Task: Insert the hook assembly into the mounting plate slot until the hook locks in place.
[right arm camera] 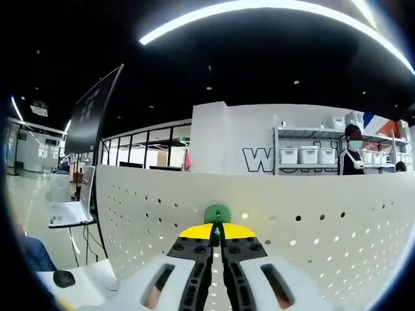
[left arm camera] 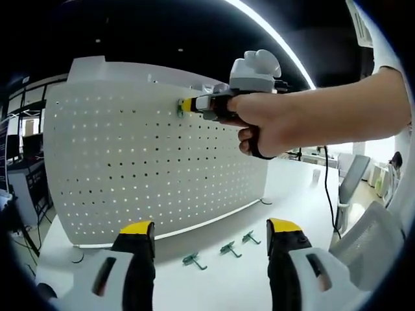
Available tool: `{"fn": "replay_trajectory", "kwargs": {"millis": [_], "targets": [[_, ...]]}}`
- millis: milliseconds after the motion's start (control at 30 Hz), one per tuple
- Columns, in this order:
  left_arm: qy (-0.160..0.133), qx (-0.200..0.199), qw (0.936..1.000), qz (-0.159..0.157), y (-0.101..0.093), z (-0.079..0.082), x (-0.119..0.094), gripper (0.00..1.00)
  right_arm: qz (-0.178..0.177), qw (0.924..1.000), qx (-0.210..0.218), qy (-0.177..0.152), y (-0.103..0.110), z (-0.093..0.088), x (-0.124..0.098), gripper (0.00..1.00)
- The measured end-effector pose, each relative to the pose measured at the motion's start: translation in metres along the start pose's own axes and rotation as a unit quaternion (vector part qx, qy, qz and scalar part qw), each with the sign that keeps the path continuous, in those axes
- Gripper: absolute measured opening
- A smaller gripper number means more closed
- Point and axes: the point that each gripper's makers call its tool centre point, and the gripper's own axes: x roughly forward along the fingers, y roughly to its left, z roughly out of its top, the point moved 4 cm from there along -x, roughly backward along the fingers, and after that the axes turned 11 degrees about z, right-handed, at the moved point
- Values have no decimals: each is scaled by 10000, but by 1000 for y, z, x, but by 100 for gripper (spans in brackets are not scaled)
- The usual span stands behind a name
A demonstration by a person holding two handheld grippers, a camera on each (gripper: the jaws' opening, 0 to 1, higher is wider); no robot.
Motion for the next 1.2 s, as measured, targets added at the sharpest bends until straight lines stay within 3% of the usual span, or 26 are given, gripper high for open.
{"fn": "replay_trajectory", "kwargs": {"millis": [167, 200, 233, 267, 333, 500, 933, 1200], "targets": [[59, -29, 10000, -22, -1, -1, -2, 72, -383, 9992, -92, 102, 2, 0, 3, 2], [81, 128, 9999, -57, -3, -2, -3, 72, -374, 9977, -504, 264, 3, 1, 5, 2], [61, 258, 9996, -41, -4, -1, -4, 72, -472, 9977, -420, 250, 3, 1, 6, 2], [60, 212, 9998, -39, -5, -1, -4, 71, -560, 9983, -78, 122, 2, 0, 7, 2], [37, -60, 10000, -44, -4, 1, -5, 71, -598, 9979, -154, 173, 3, 0, 8, 2], [25, 10, 10000, -35, -2, 2, -6, 71, -748, 9970, -84, 190, 6, -4, 7, 4], [85, -24, 10000, -5, 3, -4, -5, 70, -673, 9976, 30, 174, 5, -4, 5, 5], [143, -67, 9999, -39, 1, -7, -5, 70, -404, 9991, 104, 87, 5, -4, 2, 6]]}}
